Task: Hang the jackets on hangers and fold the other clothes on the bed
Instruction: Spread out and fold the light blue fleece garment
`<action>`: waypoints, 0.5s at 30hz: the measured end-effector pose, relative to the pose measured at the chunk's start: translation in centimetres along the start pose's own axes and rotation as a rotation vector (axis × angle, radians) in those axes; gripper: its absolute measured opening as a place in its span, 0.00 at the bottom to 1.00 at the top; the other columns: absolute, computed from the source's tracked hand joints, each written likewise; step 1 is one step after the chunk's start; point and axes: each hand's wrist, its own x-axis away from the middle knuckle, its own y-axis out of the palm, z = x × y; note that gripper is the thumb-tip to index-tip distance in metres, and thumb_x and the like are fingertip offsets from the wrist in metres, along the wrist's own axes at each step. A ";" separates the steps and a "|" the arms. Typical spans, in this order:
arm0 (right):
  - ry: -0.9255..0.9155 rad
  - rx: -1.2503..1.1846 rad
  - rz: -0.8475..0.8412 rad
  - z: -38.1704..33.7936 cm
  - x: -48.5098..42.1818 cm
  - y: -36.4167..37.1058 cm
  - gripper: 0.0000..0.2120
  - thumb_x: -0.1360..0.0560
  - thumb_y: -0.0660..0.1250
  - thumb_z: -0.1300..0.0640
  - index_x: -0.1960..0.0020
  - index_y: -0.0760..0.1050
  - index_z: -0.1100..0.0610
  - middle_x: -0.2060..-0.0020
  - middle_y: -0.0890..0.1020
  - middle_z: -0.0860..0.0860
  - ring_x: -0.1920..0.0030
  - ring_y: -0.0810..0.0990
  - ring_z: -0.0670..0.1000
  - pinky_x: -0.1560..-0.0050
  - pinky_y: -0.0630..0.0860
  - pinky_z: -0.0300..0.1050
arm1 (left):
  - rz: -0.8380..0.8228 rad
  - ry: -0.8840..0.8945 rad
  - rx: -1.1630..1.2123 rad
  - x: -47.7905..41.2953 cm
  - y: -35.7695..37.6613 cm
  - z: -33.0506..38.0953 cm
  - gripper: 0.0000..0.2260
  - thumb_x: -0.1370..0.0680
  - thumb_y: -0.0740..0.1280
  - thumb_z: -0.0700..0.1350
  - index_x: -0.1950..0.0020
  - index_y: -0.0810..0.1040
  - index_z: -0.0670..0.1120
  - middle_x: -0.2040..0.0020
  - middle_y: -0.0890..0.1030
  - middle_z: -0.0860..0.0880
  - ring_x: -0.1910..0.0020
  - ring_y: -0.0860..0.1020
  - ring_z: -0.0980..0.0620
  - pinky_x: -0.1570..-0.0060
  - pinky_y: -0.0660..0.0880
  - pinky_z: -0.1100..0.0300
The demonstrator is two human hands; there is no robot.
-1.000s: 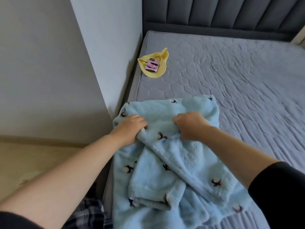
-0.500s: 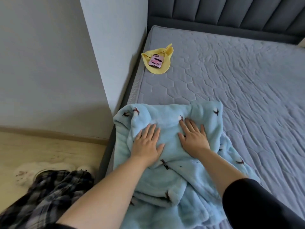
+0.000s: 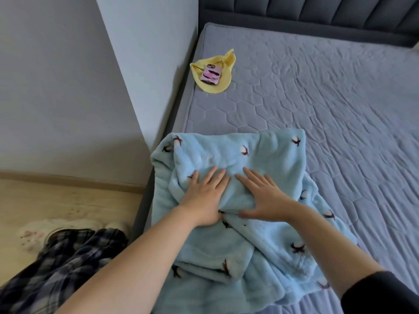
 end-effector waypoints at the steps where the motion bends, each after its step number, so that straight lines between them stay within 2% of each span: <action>1: -0.004 0.078 -0.015 0.2 0.4 -0.1 0.48 0.34 0.62 0.33 0.23 0.39 0.42 0.23 0.43 0.47 0.23 0.41 0.47 0.26 0.39 0.53 | 0.003 -0.021 -0.008 0.0 -0.2 0.3 0.40 0.27 0.64 0.51 0.22 0.44 0.48 0.22 0.42 0.51 0.23 0.39 0.49 0.28 0.43 0.37; 3: 0.024 0.194 0.019 0.2 0.4 -0.6 0.45 0.31 0.65 0.45 0.23 0.40 0.42 0.22 0.48 0.48 0.23 0.46 0.48 0.26 0.44 0.57 | 0.024 -0.061 0.004 -0.5 -1.2 0.7 0.35 0.26 0.63 0.44 0.22 0.49 0.48 0.22 0.48 0.49 0.23 0.45 0.48 0.28 0.48 0.37; 5: 0.065 0.229 0.050 -0.3 -0.5 -1.7 0.40 0.27 0.66 0.53 0.23 0.46 0.43 0.24 0.57 0.49 0.25 0.56 0.50 0.27 0.54 0.55 | 0.075 -0.087 0.068 -1.1 -2.9 0.6 0.29 0.27 0.62 0.40 0.26 0.61 0.48 0.26 0.63 0.47 0.27 0.60 0.46 0.32 0.62 0.41; 6: 0.086 0.211 0.081 -0.5 -1.1 -2.5 0.37 0.27 0.66 0.54 0.24 0.51 0.42 0.27 0.64 0.48 0.28 0.64 0.51 0.30 0.63 0.52 | 0.111 -0.108 0.115 -1.7 -4.0 0.2 0.25 0.27 0.62 0.39 0.30 0.66 0.48 0.33 0.71 0.47 0.33 0.69 0.45 0.38 0.69 0.46; 7: 0.110 0.179 0.123 -0.6 -1.8 -3.7 0.34 0.26 0.65 0.56 0.25 0.55 0.42 0.31 0.70 0.47 0.34 0.71 0.53 0.38 0.71 0.50 | 0.136 -0.134 0.163 -2.3 -5.4 -0.2 0.21 0.28 0.63 0.38 0.34 0.70 0.47 0.39 0.75 0.47 0.40 0.75 0.44 0.46 0.74 0.49; 9: 0.114 0.164 0.292 -1.0 -3.2 -6.3 0.30 0.27 0.63 0.62 0.27 0.63 0.45 0.39 0.78 0.50 0.44 0.78 0.58 0.52 0.74 0.48 | 0.183 -0.190 0.189 -3.8 -8.3 -1.1 0.18 0.28 0.64 0.38 0.37 0.72 0.47 0.46 0.79 0.46 0.48 0.78 0.42 0.54 0.75 0.51; 10: 0.067 0.180 0.440 -1.0 -3.7 -7.4 0.29 0.28 0.63 0.66 0.29 0.67 0.50 0.41 0.79 0.54 0.45 0.79 0.60 0.52 0.75 0.50 | 0.229 -0.205 0.157 -4.5 -9.6 -1.6 0.18 0.28 0.64 0.38 0.38 0.72 0.46 0.47 0.79 0.45 0.49 0.78 0.42 0.56 0.74 0.52; 11: 0.018 0.208 0.589 -1.0 -4.2 -8.3 0.28 0.30 0.64 0.69 0.31 0.70 0.56 0.40 0.79 0.58 0.44 0.79 0.61 0.48 0.76 0.53 | 0.297 -0.205 0.104 -5.0 -10.8 -1.9 0.19 0.28 0.65 0.37 0.37 0.72 0.45 0.46 0.79 0.44 0.48 0.78 0.41 0.57 0.73 0.52; 13: -0.044 0.280 0.820 -0.8 -4.7 -8.5 0.27 0.32 0.67 0.72 0.33 0.72 0.64 0.38 0.77 0.62 0.40 0.78 0.63 0.41 0.73 0.61 | 0.443 -0.164 -0.043 -5.4 -11.7 -2.0 0.25 0.30 0.66 0.36 0.33 0.69 0.44 0.39 0.76 0.44 0.40 0.75 0.42 0.45 0.71 0.49; 14: -0.057 0.314 0.841 -0.6 -4.7 -8.0 0.28 0.33 0.68 0.74 0.33 0.72 0.65 0.36 0.76 0.63 0.38 0.76 0.64 0.39 0.70 0.64 | 0.464 -0.137 -0.097 -5.1 -11.4 -1.7 0.28 0.30 0.67 0.37 0.30 0.67 0.43 0.35 0.73 0.44 0.35 0.71 0.43 0.38 0.67 0.46; 15: -0.054 0.353 0.757 -0.4 -4.6 -7.1 0.31 0.34 0.68 0.74 0.31 0.69 0.65 0.34 0.73 0.64 0.35 0.74 0.64 0.37 0.68 0.65 | 0.418 -0.122 -0.133 -4.5 -10.4 -1.3 0.30 0.30 0.67 0.39 0.29 0.64 0.43 0.32 0.70 0.44 0.32 0.67 0.43 0.34 0.63 0.44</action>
